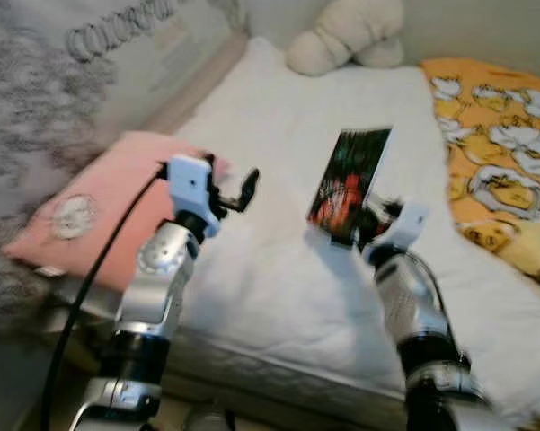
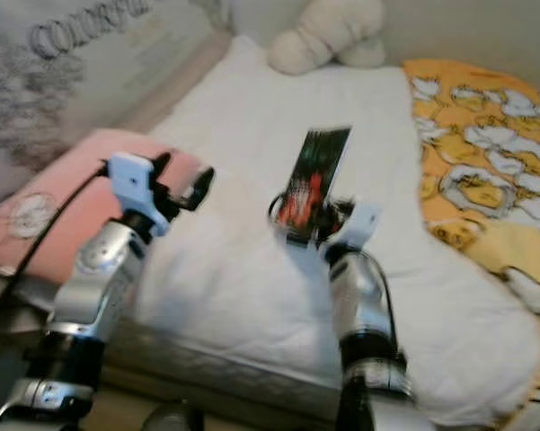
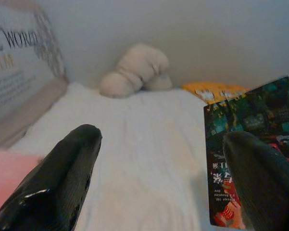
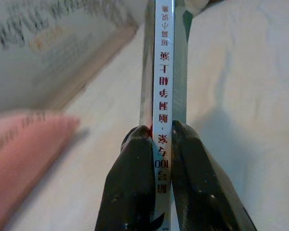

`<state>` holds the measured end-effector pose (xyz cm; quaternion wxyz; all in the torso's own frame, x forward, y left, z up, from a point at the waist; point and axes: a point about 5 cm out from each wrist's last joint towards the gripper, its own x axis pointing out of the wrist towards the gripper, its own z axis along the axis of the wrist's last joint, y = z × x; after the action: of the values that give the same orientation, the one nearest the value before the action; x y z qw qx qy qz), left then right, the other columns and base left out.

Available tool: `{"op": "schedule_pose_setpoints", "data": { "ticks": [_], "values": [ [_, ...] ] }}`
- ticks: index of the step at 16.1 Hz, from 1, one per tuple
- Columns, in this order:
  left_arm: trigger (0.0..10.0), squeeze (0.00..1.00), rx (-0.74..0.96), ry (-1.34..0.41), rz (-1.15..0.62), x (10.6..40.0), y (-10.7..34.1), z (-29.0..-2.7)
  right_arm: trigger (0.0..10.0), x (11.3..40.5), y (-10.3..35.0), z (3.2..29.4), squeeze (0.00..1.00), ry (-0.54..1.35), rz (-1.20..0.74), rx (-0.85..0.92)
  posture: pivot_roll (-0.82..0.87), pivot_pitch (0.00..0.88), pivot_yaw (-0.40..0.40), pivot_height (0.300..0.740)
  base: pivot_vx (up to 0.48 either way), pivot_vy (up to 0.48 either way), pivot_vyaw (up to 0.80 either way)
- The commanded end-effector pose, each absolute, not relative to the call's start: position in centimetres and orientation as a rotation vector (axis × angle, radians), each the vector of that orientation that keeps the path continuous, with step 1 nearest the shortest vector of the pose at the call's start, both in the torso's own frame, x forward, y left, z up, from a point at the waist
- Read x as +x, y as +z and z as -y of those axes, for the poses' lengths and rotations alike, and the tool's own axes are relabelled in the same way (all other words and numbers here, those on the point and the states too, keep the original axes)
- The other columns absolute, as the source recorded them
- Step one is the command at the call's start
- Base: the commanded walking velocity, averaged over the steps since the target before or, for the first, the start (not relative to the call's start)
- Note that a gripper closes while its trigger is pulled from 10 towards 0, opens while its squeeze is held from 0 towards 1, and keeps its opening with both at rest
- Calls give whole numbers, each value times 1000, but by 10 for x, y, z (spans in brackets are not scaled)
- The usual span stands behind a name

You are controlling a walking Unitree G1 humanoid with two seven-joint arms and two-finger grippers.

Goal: Clean up the room

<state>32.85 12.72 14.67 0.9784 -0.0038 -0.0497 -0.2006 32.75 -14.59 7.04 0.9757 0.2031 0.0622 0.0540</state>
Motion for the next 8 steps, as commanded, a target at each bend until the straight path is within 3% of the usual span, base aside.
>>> {"op": "schedule_pose_setpoints", "data": {
  "ticks": [1,5,7,8],
  "values": [
    [10000,0,-11,-456,96,330,146,-119,0,327,98,154,0,69,18,331,58,0,-8,736,0,480,0],
    [10000,0,-15,-580,114,329,146,-99,0,301,104,168,0,5,82,243,-3,0,47,736,0,480,0],
    [10000,0,18,-601,170,335,160,-87,0,310,107,169,0,-1,72,269,-15,0,59,736,0,480,0],
    [10000,0,40,-599,182,337,163,-84,0,316,115,168,0,11,84,276,-14,0,55,736,0,0,0]
  ]
}}
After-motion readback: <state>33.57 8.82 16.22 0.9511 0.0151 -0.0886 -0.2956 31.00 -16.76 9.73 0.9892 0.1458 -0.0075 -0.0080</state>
